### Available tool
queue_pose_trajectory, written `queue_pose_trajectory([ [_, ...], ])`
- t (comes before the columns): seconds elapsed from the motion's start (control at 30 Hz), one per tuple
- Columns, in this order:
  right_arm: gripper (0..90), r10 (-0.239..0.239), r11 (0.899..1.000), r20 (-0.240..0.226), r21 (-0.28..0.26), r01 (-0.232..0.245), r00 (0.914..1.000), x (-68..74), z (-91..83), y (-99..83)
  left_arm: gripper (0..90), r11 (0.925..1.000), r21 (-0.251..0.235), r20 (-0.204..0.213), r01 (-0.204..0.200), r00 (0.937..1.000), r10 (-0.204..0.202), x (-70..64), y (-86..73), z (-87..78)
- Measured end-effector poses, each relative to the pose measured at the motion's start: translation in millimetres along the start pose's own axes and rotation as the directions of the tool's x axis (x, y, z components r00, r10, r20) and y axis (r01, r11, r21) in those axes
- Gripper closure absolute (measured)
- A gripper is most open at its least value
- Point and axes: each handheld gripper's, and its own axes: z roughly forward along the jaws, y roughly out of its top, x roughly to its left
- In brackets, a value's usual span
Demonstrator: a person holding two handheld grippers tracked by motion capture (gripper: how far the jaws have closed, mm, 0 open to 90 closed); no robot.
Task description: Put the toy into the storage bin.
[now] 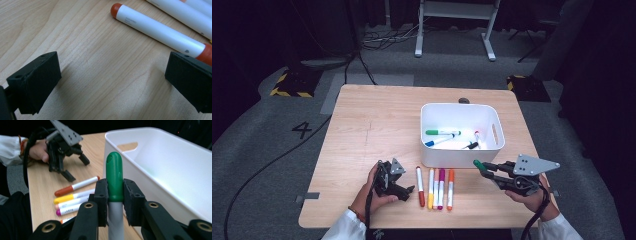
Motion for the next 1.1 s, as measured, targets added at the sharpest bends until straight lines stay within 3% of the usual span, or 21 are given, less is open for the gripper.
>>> queue_pose_trajectory([
  [0.27, 74.8, -0.038, 0.999, 0.013, -0.027, 0.039, 0.9992, -9.3, -16.6, 35.8, 0.3, 1.0000, 0.000, 0.001, 0.000, 1.0000, 0.000, 0.0, 0.0, 0.0],
  [0.57, 74.7, -0.064, 0.997, 0.030, -0.034, 0.065, 0.9975, -27.7, -16.9, 70.4, 0.4, 1.0000, 0.000, -0.001, 0.001, 1.0000, -0.001, -0.1, -0.1, -0.1],
  [0.83, 74.7, -0.105, 0.994, 0.045, 0.007, 0.105, 0.9934, -46.2, 3.2, 96.0, 0.4, 1.0000, 0.000, -0.001, 0.000, 1.0000, 0.000, -0.1, -0.1, -0.1],
  [0.93, 74.7, -0.098, 0.995, 0.024, 0.018, 0.098, 0.9949, -55.9, 14.1, 97.7, 0.4, 1.0000, 0.000, -0.001, 0.000, 1.0000, 0.000, 0.0, -0.1, -0.1],
  [1.1, 74.7, -0.073, 0.996, 0.036, 0.054, 0.071, 0.9966, -72.7, 31.9, 93.9, 0.4, 1.0000, 0.000, -0.001, 0.000, 1.0000, 0.000, -0.1, -0.1, -0.1],
])
